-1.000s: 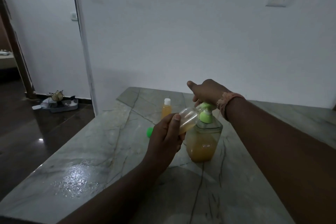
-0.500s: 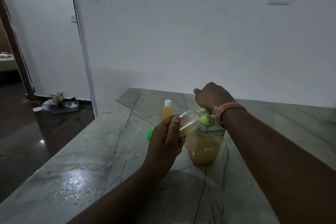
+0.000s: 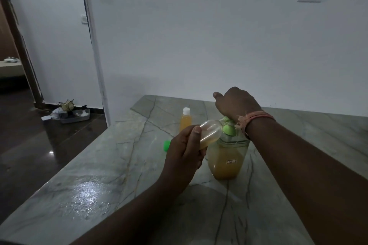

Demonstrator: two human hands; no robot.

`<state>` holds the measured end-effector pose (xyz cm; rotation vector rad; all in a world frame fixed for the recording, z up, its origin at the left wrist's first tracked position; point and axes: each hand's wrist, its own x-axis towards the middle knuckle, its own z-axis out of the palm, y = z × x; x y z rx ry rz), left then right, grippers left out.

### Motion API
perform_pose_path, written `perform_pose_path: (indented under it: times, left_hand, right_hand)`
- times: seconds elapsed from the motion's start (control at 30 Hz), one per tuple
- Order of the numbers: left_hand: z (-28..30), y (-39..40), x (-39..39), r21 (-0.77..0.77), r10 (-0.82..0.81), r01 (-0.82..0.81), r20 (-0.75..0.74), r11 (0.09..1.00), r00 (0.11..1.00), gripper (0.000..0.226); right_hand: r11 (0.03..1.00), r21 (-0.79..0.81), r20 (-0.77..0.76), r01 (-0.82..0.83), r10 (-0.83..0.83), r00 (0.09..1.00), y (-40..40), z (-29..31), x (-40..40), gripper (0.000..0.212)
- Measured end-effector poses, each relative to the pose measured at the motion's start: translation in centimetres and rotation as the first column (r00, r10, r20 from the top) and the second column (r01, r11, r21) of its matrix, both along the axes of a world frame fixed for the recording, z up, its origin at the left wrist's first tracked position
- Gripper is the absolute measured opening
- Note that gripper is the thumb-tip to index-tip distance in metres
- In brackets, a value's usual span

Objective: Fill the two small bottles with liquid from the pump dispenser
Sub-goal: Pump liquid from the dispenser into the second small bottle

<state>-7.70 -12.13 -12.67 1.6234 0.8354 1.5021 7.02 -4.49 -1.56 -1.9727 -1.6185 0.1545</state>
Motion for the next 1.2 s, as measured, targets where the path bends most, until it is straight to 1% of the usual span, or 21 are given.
perform_pose_path:
  times: [0.13,0.27,0.3,0.43,0.63,0.8,0.87,0.97,1.1,1.2]
  left_hand:
    - [-0.2,0.0,-0.2,0.005,0.005,-0.005,-0.015,1.000,1.000,0.032]
    - [-0.1,-0.3,-0.2,0.005,-0.003,0.003,-0.014,1.000,1.000,0.035]
    - [0.0,-0.2,-0.2,0.005,-0.004,0.004,-0.011,1.000,1.000,0.036]
    - [-0.2,0.3,-0.1,0.021,-0.005,0.005,0.008,1.000,1.000,0.035]
    - [-0.3,0.3,-0.1,0.026,-0.008,0.008,-0.009,1.000,1.000,0.032]
    - [-0.2,-0.1,-0.1,0.011,-0.016,0.016,-0.013,1.000,1.000,0.041]
    - [-0.1,-0.1,-0.1,0.009,-0.020,0.020,0.001,1.000,1.000,0.043]
    - [-0.1,0.1,0.0,0.023,-0.023,0.022,0.012,0.999,1.000,0.040]
    - [-0.1,0.1,0.0,0.019,-0.022,0.022,0.012,1.000,1.000,0.040]
    - [-0.1,-0.1,0.0,0.011,-0.015,0.015,-0.006,1.000,1.000,0.043]
  right_hand:
    - [0.999,-0.044,0.009,-0.027,0.028,1.000,0.0,0.2,0.0,0.036]
    - [0.991,-0.121,0.044,-0.052,0.057,0.997,0.6,0.8,0.0,0.039]
    - [0.992,-0.119,0.043,-0.049,0.055,0.998,0.8,0.8,0.1,0.040]
    - [0.997,-0.078,-0.055,-0.028,0.023,0.998,1.5,-0.1,0.1,0.045]
    - [0.995,-0.096,-0.032,-0.038,0.035,0.999,1.5,-0.4,0.4,0.039]
    - [0.990,-0.129,0.071,-0.061,0.071,0.995,1.4,0.4,0.1,0.041]
    - [0.994,-0.088,0.059,-0.057,0.062,0.996,1.4,0.4,0.1,0.045]
    - [0.999,-0.032,-0.012,-0.031,0.031,0.999,1.5,-0.2,0.3,0.045]
    - [0.999,-0.046,0.024,-0.028,0.029,0.999,1.3,-0.2,0.4,0.042]
    - [0.996,-0.080,0.054,-0.040,0.045,0.998,1.3,0.1,0.2,0.044]
